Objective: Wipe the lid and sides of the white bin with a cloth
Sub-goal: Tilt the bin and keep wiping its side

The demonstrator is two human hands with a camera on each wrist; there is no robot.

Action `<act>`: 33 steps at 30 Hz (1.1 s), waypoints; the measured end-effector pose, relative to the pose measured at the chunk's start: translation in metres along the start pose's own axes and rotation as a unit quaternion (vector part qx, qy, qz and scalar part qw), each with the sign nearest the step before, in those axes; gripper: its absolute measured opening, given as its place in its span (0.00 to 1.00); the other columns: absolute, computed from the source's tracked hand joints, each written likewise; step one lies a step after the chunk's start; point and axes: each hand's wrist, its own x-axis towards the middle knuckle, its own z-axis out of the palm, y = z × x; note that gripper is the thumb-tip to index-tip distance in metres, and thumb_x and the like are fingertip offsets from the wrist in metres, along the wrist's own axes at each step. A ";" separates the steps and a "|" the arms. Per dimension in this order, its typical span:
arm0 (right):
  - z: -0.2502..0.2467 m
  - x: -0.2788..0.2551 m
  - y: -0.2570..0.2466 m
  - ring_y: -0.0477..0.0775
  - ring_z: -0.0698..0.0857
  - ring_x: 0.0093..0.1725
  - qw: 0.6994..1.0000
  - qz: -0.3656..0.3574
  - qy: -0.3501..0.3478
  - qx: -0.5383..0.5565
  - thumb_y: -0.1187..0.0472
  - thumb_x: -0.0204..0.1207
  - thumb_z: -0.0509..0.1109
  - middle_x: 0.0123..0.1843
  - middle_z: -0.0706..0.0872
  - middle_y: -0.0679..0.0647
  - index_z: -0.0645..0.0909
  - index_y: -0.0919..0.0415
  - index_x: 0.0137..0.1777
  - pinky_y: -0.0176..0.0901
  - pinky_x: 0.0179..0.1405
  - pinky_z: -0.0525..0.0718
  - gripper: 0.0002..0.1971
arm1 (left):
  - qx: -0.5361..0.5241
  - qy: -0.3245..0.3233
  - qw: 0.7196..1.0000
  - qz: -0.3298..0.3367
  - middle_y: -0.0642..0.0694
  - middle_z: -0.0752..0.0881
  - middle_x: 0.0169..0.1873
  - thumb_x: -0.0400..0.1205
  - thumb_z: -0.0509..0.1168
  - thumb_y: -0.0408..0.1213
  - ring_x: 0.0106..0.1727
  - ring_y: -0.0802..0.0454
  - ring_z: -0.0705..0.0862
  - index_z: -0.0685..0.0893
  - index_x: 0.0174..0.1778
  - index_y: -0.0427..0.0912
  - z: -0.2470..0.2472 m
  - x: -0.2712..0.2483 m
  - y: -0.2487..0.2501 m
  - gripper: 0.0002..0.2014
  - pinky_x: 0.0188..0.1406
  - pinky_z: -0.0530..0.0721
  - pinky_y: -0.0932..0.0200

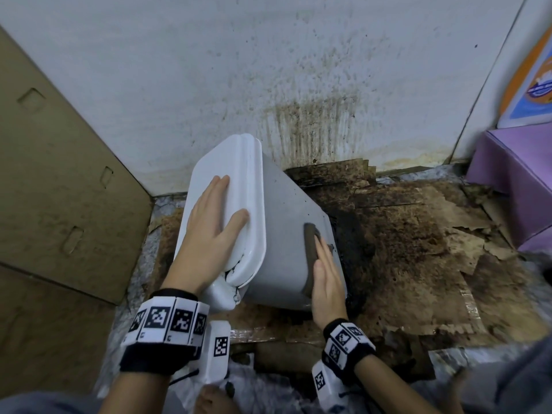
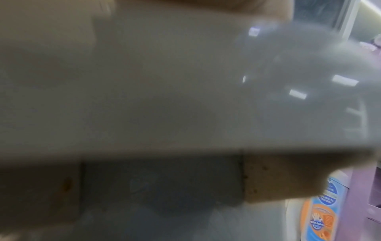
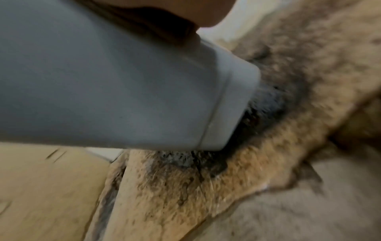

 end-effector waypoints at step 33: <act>0.017 -0.006 -0.096 0.38 0.51 0.88 0.987 -0.142 -0.064 -0.031 0.45 0.89 0.40 0.90 0.53 0.39 0.52 0.43 0.89 0.42 0.86 0.50 0.28 | 0.030 0.003 1.000 0.010 0.61 0.54 0.89 0.90 0.58 0.53 0.89 0.64 0.51 0.56 0.90 0.57 0.001 0.000 -0.003 0.32 0.88 0.51 0.53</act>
